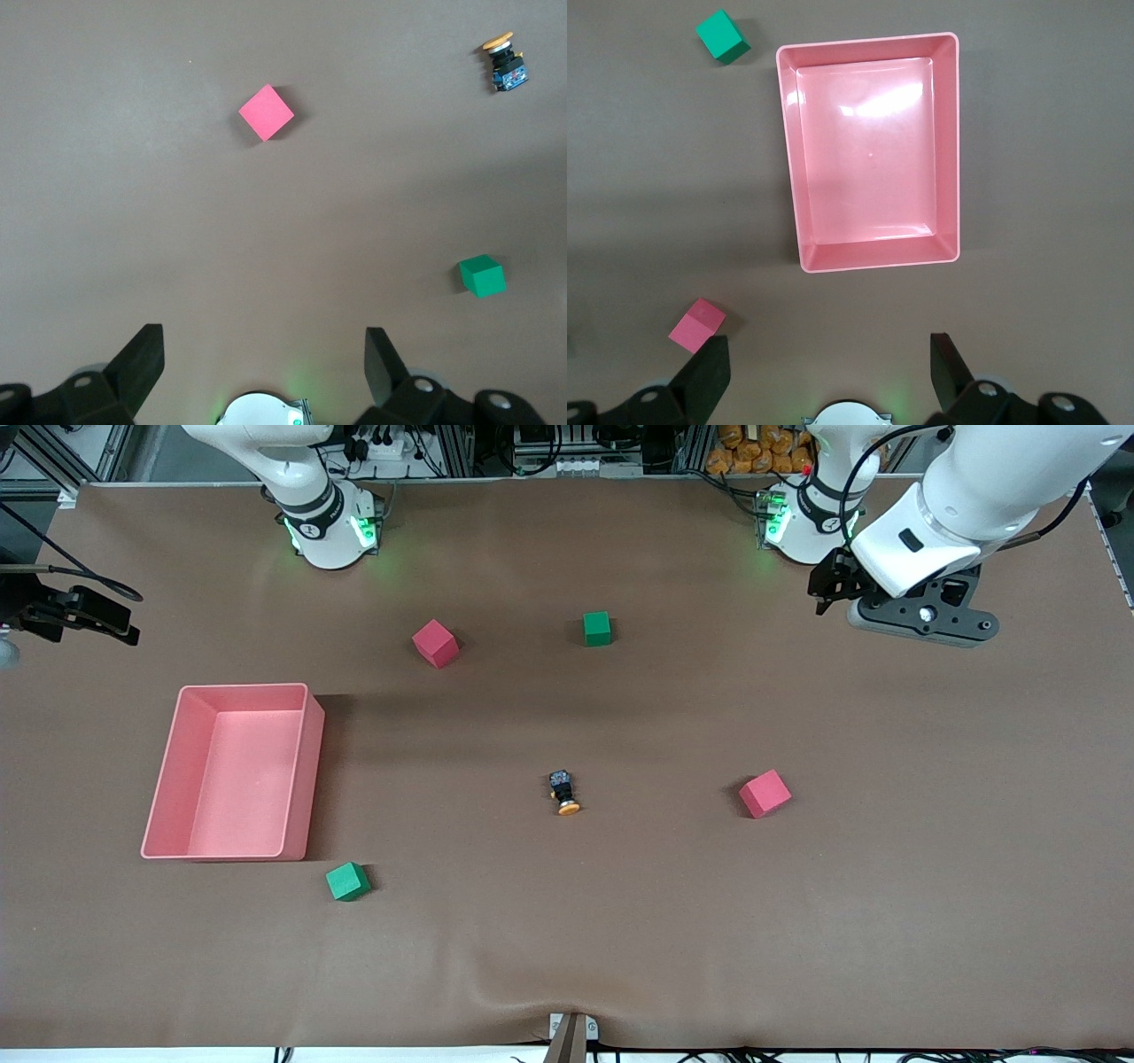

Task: Place and upright button with both arms

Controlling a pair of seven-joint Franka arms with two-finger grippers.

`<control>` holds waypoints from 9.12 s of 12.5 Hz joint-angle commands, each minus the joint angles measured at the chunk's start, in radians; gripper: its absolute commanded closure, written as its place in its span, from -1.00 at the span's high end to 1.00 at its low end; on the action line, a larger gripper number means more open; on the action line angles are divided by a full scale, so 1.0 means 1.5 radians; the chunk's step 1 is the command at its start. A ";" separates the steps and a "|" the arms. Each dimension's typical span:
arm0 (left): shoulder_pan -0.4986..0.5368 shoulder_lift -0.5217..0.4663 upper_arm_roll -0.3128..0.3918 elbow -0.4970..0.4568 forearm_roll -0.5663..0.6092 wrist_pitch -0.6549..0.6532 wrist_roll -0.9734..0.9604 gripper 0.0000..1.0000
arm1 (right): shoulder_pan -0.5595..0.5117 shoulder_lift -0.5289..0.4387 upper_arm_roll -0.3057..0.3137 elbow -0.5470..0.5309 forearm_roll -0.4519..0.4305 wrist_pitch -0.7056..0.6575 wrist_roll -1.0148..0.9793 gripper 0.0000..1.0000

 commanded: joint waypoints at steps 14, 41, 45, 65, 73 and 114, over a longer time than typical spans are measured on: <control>0.003 0.010 0.021 0.009 0.008 -0.010 -0.013 1.00 | -0.003 0.006 0.000 0.009 0.005 -0.002 0.001 1.00; -0.310 0.557 0.010 0.186 -0.075 0.465 -0.376 1.00 | -0.004 0.010 -0.001 0.006 0.005 0.006 -0.009 1.00; -0.318 0.596 0.016 0.194 -0.074 0.520 -0.333 1.00 | -0.003 0.011 -0.001 0.003 0.005 0.006 -0.009 1.00; -0.370 0.687 0.079 0.230 -0.074 0.609 -0.520 0.64 | -0.002 0.017 -0.001 0.002 0.005 0.019 -0.019 1.00; -0.371 0.699 0.084 0.231 -0.074 0.635 -0.520 0.13 | 0.011 0.017 0.003 0.017 0.003 0.043 -0.017 1.00; -0.743 0.719 0.131 0.067 1.191 0.229 -1.552 -1.00 | 0.024 0.027 0.019 0.082 0.005 0.037 -0.015 1.00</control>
